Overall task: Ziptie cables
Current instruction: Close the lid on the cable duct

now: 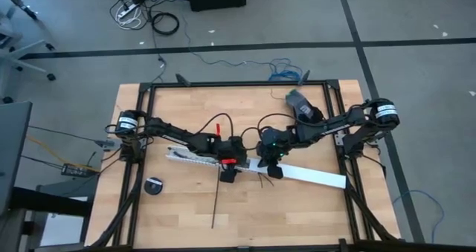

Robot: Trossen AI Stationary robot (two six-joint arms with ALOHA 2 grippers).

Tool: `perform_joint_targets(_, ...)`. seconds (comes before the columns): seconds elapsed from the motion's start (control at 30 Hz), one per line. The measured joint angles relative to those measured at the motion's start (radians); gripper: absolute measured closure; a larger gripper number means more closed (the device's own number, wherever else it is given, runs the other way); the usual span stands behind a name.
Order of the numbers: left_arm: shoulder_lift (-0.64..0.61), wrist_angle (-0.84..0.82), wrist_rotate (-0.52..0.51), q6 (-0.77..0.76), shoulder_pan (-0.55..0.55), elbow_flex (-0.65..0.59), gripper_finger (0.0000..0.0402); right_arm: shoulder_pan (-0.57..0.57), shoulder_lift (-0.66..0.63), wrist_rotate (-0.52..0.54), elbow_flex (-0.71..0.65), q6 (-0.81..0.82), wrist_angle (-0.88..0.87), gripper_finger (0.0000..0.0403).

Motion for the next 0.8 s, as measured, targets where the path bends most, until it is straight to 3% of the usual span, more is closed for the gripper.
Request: perform_joint_targets(0.8, 0.001, 0.014, 0.003, -0.002, 0.000, 0.000, 0.0129, -0.030, 0.079, -0.059, 0.020, -0.024, 0.068, 0.0403)
